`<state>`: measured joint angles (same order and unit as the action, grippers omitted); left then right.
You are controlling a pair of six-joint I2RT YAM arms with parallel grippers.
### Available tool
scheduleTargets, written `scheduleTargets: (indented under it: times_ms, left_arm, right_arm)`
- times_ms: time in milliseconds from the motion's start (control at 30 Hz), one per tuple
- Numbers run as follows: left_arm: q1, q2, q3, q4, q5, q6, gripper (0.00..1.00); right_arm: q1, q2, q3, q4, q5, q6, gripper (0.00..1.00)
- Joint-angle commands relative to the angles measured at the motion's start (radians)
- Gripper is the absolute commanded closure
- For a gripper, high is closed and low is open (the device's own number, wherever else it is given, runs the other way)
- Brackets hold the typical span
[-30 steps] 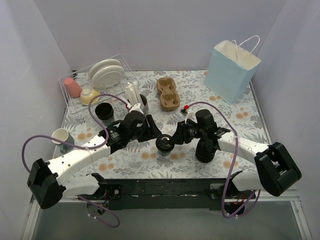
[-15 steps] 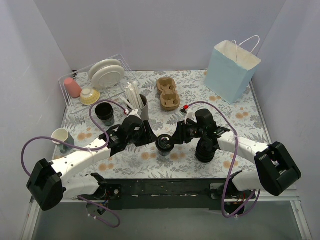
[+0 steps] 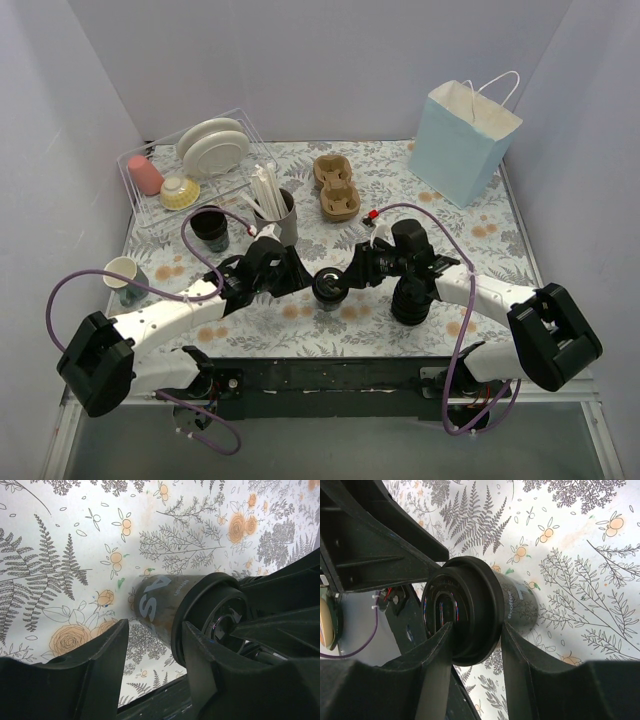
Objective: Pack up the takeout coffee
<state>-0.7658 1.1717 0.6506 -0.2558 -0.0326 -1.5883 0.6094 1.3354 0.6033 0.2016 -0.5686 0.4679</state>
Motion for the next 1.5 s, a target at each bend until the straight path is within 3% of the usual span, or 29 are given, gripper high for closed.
scheduleTargets:
  times_ms: [0, 267, 367, 533, 867, 1133, 1467]
  left_arm:
    - [0.003, 0.043, -0.084, -0.059, -0.027, -0.036, 0.55]
    - [0.000, 0.052, -0.207, -0.046, -0.021, -0.140, 0.56]
    - [0.000, -0.033, -0.189, -0.036, 0.000, -0.128, 0.53]
    - [0.003, -0.093, -0.056, -0.040, 0.013, -0.049, 0.39]
    - [0.016, -0.021, 0.217, -0.186, -0.023, 0.111, 0.27]
    - [0.017, -0.021, 0.138, -0.099, 0.089, 0.140, 0.27]
    - [0.017, 0.000, 0.031, -0.040, 0.100, 0.146, 0.29]
  right_arm:
    - [0.007, 0.064, -0.092, -0.077, 0.101, -0.078, 0.62]
    - [0.007, 0.088, -0.163, -0.033, 0.125, -0.109, 0.64]
    - [0.009, 0.074, -0.146, -0.044, 0.081, -0.146, 0.65]
    - [0.009, 0.077, -0.036, -0.175, 0.038, -0.245, 0.66]
    - [0.012, 0.200, 0.188, -0.399, -0.045, -0.380, 0.66]
    - [0.012, 0.228, 0.280, -0.485, -0.040, -0.419, 0.66]
    - [0.012, 0.219, 0.311, -0.507, -0.040, -0.411, 0.65]
